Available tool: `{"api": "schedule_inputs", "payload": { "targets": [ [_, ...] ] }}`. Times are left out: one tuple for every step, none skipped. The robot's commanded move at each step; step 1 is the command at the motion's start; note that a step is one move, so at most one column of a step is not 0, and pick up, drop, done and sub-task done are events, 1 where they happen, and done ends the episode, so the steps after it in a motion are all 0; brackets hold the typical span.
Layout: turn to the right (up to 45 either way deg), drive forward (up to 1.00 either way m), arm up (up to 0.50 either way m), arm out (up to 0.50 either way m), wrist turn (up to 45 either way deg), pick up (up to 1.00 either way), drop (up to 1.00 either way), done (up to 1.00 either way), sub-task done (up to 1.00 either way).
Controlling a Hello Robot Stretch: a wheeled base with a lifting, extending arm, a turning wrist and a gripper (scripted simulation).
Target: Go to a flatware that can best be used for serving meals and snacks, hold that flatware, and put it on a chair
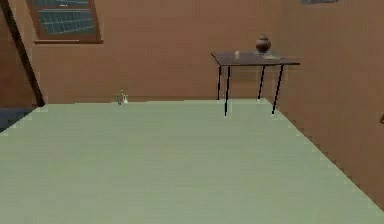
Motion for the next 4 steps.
{"api": "schedule_inputs", "payload": {
  "targets": [
    [0.0,0.40,0.00,0.00,0.0,0.00,0.00,0.00,0.00],
    [15.0,0.00,0.00,0.00,0.0,0.00,0.00,0.00,0.00],
    [0.0,1.00,0.00,0.00,0.0,0.00,0.00,0.00,0.00],
    [0.0,0.75,0.00,0.00,0.0,0.00,0.00,0.00,0.00]
  ]
}}
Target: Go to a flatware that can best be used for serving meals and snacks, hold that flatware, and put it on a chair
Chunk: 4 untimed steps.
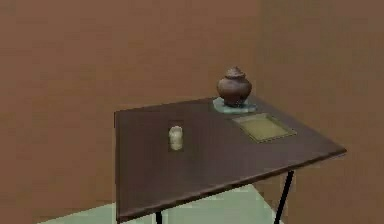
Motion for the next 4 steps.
{"api": "schedule_inputs", "payload": {
  "targets": [
    [-45.0,0.00,0.00,0.00,0.0,0.00,0.00,0.00,0.00],
    [-21.0,0.00,0.00,0.00,0.0,0.00,0.00,0.00,0.00],
    [45.0,0.00,0.00,0.00,0.0,0.00,0.00,0.00,0.00],
    [45.0,0.00,0.00,0.00,0.0,0.00,0.00,0.00,0.00]
  ]
}}
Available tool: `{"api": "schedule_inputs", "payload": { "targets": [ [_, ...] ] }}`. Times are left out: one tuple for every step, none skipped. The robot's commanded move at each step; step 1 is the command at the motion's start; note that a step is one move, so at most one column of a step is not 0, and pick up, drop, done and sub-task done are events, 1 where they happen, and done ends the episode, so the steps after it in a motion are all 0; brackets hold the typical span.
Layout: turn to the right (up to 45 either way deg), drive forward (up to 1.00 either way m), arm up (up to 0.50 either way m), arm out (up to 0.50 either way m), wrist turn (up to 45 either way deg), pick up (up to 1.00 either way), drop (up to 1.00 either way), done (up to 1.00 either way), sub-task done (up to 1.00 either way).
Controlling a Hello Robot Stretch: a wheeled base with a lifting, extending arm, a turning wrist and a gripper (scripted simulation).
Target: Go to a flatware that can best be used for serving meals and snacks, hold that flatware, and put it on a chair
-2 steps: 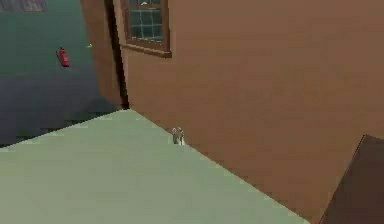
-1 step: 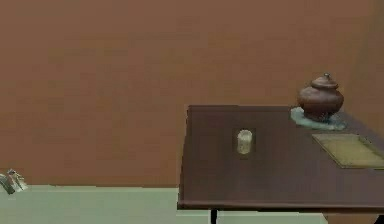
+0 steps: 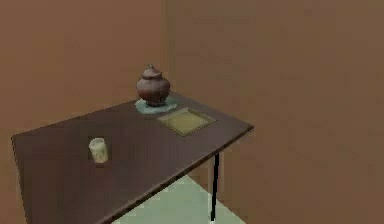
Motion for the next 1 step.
{"api": "schedule_inputs", "payload": {
  "targets": [
    [12.0,0.00,0.00,0.00,0.0,0.00,0.00,0.00,0.00]
  ]
}}
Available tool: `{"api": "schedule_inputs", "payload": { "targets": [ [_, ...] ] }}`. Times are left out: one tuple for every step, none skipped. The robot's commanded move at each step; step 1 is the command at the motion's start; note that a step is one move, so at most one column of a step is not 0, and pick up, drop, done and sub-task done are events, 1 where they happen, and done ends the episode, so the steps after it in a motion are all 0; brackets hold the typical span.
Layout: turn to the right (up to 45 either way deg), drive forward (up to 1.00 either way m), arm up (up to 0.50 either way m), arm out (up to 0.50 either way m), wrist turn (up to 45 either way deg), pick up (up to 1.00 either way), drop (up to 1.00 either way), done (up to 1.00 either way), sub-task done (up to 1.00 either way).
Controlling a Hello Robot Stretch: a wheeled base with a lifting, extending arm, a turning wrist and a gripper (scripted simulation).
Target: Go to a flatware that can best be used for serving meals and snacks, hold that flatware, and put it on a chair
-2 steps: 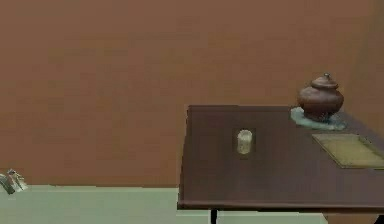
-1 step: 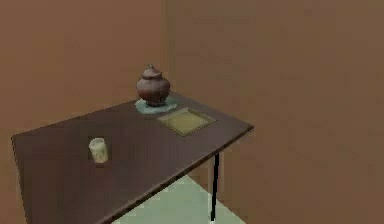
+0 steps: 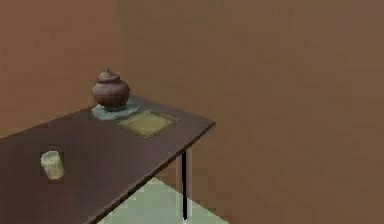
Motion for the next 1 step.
{"api": "schedule_inputs", "payload": {
  "targets": [
    [0.0,0.40,0.00,0.00,0.0,0.00,0.00,0.00,0.00]
  ]
}}
